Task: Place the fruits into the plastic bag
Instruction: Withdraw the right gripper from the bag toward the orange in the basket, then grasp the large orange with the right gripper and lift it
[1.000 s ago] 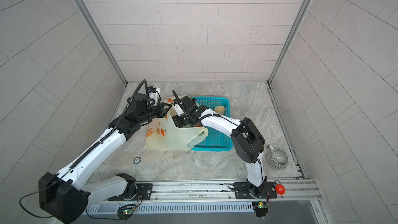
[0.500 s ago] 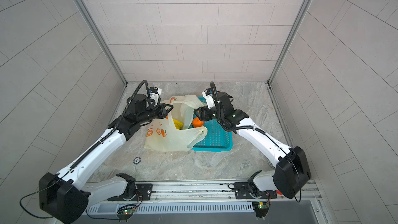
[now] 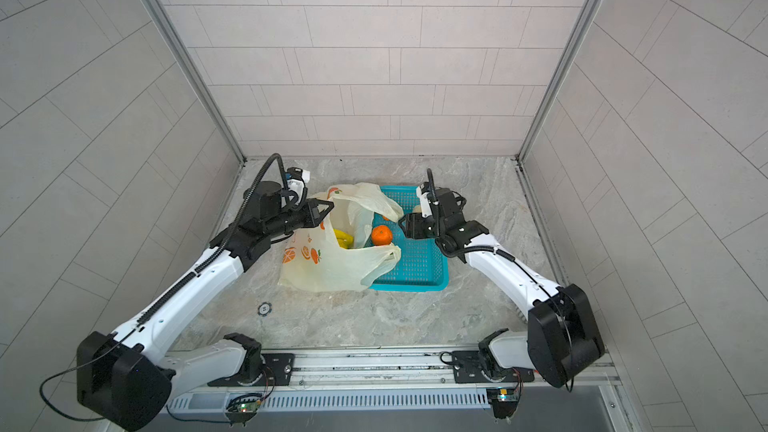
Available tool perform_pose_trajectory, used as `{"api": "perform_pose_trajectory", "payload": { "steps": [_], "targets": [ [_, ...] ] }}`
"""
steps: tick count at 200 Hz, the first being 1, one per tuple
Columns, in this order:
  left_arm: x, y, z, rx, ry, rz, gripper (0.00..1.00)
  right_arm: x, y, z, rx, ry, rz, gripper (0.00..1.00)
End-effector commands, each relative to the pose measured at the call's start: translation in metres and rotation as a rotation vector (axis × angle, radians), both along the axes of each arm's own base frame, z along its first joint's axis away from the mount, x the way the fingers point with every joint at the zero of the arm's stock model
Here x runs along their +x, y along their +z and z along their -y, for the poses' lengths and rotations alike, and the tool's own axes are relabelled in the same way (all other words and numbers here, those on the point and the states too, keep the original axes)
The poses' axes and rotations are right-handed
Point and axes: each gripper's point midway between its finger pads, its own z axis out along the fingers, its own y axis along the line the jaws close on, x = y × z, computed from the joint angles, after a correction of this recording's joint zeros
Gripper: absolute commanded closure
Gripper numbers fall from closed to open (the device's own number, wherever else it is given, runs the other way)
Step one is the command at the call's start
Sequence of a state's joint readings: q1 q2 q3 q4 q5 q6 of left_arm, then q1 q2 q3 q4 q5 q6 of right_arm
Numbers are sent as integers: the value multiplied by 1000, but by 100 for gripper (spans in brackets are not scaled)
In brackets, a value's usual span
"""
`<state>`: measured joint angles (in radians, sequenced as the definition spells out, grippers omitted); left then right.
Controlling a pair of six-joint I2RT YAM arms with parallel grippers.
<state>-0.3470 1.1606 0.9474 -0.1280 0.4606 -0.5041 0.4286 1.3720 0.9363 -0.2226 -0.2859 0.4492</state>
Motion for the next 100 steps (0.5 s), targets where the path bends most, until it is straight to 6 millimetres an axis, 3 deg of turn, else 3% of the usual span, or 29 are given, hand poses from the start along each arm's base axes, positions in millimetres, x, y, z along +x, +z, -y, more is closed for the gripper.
{"api": "perform_pose_trajectory", "payload": {
  "steps": [1, 27, 100],
  "targets": [
    [1, 9, -5, -7, 20, 35, 100, -8, -19, -23, -17, 60, -65, 29],
    [1, 10, -5, -5, 21, 37, 100, 0, -36, -46, 14, 80, -111, 28],
    [2, 8, -4, -1, 15, 37, 100, 30, -75, -77, -25, 117, -250, 26]
  ]
}}
